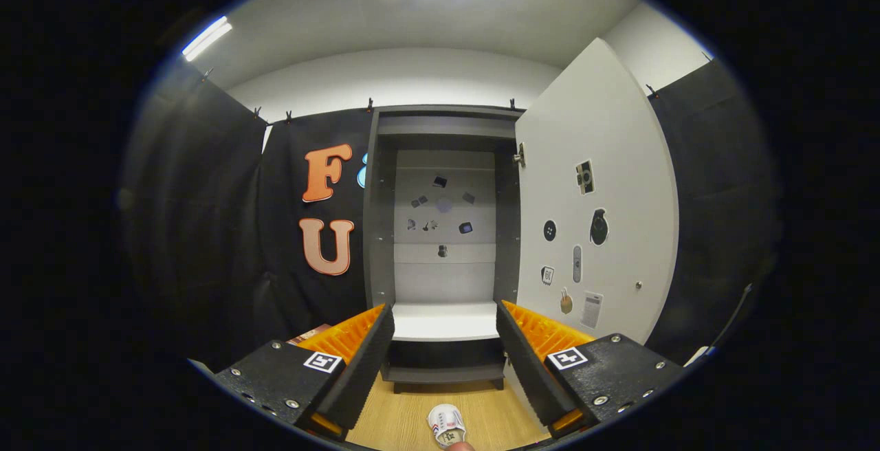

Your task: Open the shoe cabinet door, grab the shoes and put them into the shoe cabinet, then close the shoe cabinet door.

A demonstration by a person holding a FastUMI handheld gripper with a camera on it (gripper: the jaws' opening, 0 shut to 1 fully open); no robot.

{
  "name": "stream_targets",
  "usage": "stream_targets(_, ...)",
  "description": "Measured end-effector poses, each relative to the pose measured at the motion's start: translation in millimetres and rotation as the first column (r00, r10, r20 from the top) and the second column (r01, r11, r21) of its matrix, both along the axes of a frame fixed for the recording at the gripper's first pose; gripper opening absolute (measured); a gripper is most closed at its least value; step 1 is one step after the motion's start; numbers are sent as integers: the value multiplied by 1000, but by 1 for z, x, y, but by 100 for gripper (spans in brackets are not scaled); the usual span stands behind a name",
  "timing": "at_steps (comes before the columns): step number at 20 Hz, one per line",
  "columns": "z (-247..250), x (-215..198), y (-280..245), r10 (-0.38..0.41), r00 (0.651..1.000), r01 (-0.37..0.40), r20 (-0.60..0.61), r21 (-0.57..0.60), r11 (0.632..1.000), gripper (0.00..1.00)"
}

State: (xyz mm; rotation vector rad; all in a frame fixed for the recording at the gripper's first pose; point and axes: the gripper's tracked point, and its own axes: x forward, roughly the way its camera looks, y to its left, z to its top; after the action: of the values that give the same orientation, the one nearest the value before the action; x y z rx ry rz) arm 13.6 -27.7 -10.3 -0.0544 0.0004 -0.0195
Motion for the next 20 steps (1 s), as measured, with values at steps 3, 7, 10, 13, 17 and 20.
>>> stream_targets(3,-35,4,1,10,998,-10,-58,3,1000,93)
stream_targets(7,-101,13,5,36,985,-35,-169,8,999,93)
stream_targets(10,-163,21,4,52,961,-43,-271,36,998,93)
stream_targets(13,-235,28,2,60,920,-34,-387,73,997,93)
stream_targets(17,-331,27,-1,74,846,-22,-528,103,994,94)
stream_targets(20,-390,26,-4,82,795,-6,-602,127,992,93)
